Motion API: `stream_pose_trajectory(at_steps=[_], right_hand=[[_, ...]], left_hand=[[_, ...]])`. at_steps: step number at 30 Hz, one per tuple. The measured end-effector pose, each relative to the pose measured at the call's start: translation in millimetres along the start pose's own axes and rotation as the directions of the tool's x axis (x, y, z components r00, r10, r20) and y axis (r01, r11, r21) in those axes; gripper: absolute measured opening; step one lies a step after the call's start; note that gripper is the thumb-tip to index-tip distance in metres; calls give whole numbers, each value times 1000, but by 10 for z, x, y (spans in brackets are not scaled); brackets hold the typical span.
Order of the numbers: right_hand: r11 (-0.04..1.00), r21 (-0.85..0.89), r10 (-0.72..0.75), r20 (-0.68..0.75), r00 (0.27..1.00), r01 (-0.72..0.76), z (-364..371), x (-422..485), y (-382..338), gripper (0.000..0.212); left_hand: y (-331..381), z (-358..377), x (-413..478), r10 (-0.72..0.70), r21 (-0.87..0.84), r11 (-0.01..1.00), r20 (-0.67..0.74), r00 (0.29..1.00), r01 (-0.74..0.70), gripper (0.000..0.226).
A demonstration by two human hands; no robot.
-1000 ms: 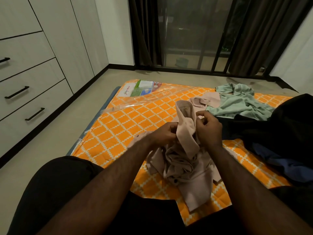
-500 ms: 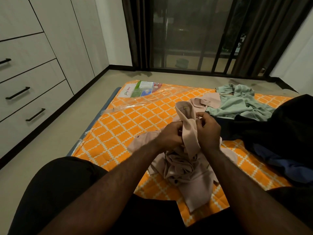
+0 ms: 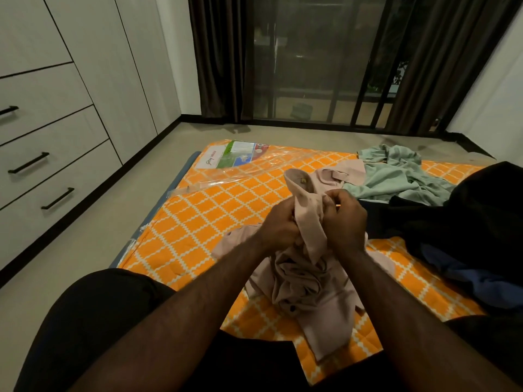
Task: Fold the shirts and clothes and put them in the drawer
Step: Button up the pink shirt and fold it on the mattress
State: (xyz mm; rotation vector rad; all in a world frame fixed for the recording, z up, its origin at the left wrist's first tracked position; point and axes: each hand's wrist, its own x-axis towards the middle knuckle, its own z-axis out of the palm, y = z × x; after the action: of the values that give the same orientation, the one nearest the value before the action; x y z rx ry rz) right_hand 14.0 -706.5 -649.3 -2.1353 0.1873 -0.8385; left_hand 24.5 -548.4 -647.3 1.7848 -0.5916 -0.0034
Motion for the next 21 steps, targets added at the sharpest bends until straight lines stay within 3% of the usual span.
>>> stream_pose_trajectory(at_steps=[3,7,9,12,16,18,21], right_hand=[[986,-66,-149,80,986,154,-11,172,-134,9],[970,-49,-232,93,968,238,-198,743,-560,11],[961,-61,-268,65,961,271,-382,1144,-909,12],[941,-84,-326,28,945,327,-793,1760,-1464,11],[905,-143,-415,-79,907,401,-1429,2472,-2025,9],[900,-158,-427,-142,893,405,-1654,2700,-2246,16],[854,-261,-499,-168,850,449,-1898,2899,-2517,24]], left_hand=[[142,-292,195,50,241,970,-124,991,-19,49],[630,-796,638,178,404,910,-168,970,-97,56],[999,-1091,928,292,513,844,-190,937,-159,48],[1610,-1548,1410,470,700,690,-240,849,-184,15],[2539,-2075,1796,535,704,698,-388,751,-134,9],[2915,-2219,1831,631,738,636,-327,704,-227,10],[3308,-2349,1860,742,849,451,-185,644,-277,11]])
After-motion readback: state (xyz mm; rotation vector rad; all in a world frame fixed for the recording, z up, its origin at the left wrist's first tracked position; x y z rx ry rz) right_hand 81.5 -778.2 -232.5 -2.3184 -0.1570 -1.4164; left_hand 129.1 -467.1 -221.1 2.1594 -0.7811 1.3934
